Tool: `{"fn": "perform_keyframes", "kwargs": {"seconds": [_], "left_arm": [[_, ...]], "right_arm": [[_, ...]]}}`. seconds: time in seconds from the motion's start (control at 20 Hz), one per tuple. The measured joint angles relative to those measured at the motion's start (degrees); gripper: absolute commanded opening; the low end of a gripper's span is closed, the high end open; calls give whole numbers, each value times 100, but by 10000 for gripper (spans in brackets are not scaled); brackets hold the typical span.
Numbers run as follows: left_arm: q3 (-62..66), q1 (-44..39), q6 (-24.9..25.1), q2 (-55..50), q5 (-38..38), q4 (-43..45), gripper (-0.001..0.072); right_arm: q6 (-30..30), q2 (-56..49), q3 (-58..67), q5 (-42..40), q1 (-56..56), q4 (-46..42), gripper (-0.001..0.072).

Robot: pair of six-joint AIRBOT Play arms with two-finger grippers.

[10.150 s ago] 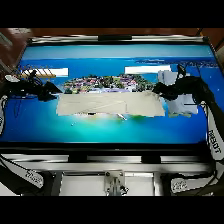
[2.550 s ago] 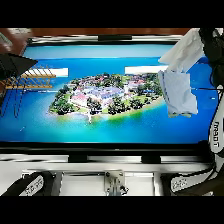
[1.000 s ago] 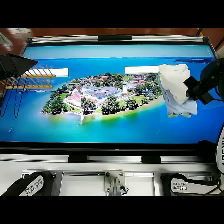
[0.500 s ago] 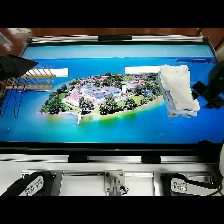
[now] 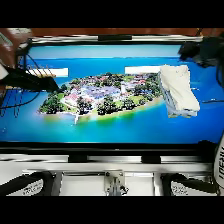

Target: Fold the shirts.

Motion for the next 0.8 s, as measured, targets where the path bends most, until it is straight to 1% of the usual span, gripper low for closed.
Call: {"fn": "perform_keyframes", "kwargs": {"seconds": [0.15, 0.25, 0.45, 0.8], "left_arm": [[46, -433, -345, -435, -328, 538, 588], [48, -551, -492, -597, -507, 750, 587], [46, -656, -619, -719, -723, 927, 587], [46, -688, -678, -767, -822, 992, 587]], "right_arm": [[-452, -479, 52, -903, 326, 704, 573], [-621, -656, 74, -1268, 417, 981, 572], [-756, -796, 85, -1499, 501, 1268, 573], [-824, -844, 85, -1552, 520, 1351, 573]]}}
